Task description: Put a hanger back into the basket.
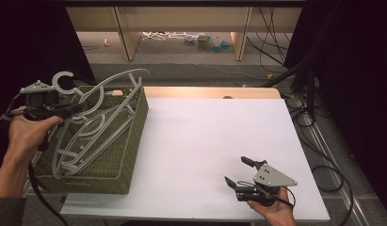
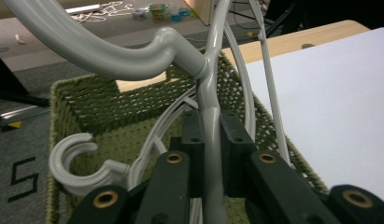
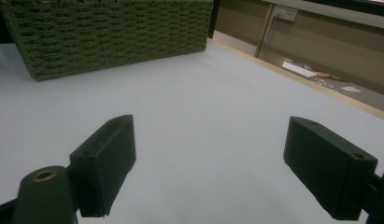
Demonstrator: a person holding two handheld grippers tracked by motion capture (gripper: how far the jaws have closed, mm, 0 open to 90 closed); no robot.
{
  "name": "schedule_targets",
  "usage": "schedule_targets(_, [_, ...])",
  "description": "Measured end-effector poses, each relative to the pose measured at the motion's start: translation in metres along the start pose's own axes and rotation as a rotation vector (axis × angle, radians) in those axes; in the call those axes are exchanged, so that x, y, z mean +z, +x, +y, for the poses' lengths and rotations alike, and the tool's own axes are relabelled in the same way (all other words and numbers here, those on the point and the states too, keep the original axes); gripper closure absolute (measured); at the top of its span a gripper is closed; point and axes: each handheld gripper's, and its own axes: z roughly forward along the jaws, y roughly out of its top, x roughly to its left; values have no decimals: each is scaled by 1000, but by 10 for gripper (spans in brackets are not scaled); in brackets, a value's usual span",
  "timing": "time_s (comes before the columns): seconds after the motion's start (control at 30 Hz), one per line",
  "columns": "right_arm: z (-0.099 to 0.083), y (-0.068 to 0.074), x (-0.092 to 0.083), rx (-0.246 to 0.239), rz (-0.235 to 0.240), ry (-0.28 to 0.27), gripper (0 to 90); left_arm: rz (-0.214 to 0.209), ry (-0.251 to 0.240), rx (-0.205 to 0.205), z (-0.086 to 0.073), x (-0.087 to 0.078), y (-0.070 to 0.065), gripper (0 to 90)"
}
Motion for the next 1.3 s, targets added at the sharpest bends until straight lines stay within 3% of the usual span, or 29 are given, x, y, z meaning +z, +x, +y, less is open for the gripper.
schedule_targets(0.3, [-2,1,1,0,15,5,174,31,31,4,-8,7,17,820])
schedule_targets(0.4, [-2,1,1,3,5,1,174,44,61,35,-11,8,25,820])
schedule_targets(0.47, [-2,1,0,6,11,10,174,54,68,23,-12,8,26,819])
schedule_targets(0.5, [-2,1,0,6,11,10,174,51,81,44,-12,8,29,819])
schedule_targets(0.53, [-2,1,1,5,11,10,174,51,60,20,-13,9,28,819])
schedule_targets(0.6, [-2,1,1,6,12,12,174,53,57,22,-13,10,29,820])
schedule_targets(0.63, [-2,1,1,5,13,10,174,55,73,63,-13,10,32,820])
schedule_targets(0.67, [-2,1,1,5,13,10,174,55,73,63,-13,10,32,819])
schedule_targets(0.7, [-2,1,1,5,14,9,175,54,88,89,-13,11,34,820])
schedule_targets(0.73, [-2,1,1,4,15,8,175,51,90,91,-14,12,35,819])
schedule_targets(0.77, [-2,1,1,4,15,8,175,50,62,56,-16,15,34,820])
schedule_targets(0.8, [-2,1,1,4,15,8,175,50,62,56,-16,15,34,819])
schedule_targets(0.83, [-2,0,1,5,13,11,175,53,91,96,-16,15,37,819])
schedule_targets(0.87, [-2,0,1,4,15,13,175,53,63,57,-18,19,36,819])
schedule_targets(0.9, [-2,0,1,4,15,14,175,53,63,57,-18,19,36,819])
schedule_targets(0.93, [-3,0,1,4,12,12,175,53,99,95,-19,18,40,819])
schedule_targets(1.1, [-3,0,1,4,12,10,175,60,102,88,-20,22,43,819])
schedule_targets(1.3, [-3,0,1,5,15,12,175,55,111,131,-14,28,46,819])
